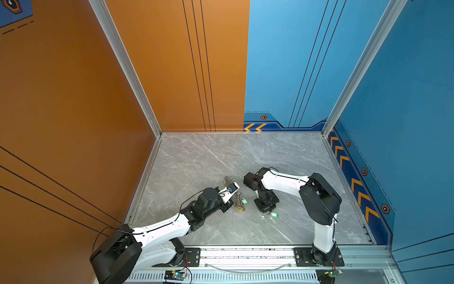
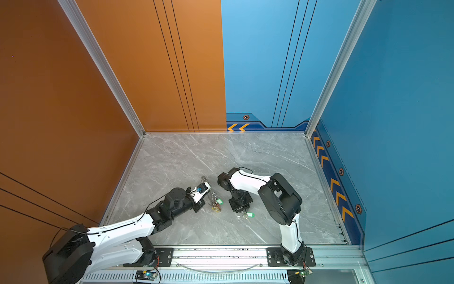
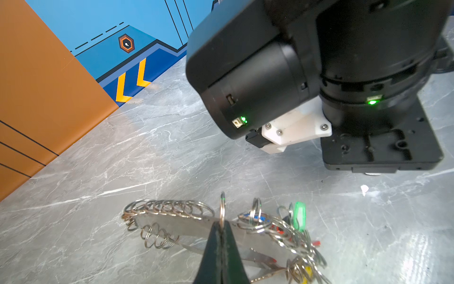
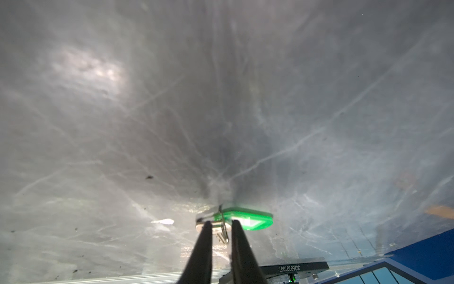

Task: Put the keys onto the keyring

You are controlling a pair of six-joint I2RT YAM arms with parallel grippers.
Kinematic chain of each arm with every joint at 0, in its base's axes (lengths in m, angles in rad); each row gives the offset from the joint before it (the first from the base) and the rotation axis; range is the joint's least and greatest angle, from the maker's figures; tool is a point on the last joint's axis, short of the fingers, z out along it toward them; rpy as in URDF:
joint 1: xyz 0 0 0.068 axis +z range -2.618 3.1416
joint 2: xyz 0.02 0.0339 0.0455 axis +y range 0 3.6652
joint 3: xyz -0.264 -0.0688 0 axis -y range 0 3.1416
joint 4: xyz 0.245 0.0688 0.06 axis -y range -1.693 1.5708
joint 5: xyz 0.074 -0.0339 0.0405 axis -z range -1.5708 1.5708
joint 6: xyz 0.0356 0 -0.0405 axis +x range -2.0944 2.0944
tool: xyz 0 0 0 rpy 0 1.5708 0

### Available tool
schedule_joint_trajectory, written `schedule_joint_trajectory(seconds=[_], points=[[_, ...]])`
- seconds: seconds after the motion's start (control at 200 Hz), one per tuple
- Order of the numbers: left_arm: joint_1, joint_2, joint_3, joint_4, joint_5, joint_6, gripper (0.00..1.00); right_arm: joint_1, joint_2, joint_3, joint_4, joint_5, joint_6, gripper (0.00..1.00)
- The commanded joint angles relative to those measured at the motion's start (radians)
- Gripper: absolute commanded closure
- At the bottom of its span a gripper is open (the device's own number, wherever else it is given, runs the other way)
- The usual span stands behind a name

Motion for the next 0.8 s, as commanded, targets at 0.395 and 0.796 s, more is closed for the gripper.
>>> schedule_joint_trajectory(seconds=[0.395, 0.796], points=[[-0.011, 0.012, 0.017, 0.036, -0.011, 0.01, 1.0, 0.058, -0.39, -0.261, 0.261, 0.099, 0.195, 0.75], [-0.012, 0.01, 0.017, 0.036, -0.011, 0.01, 1.0, 0.156, -0.63, -0.579, 0.59, 0.215, 0.363, 0.82]])
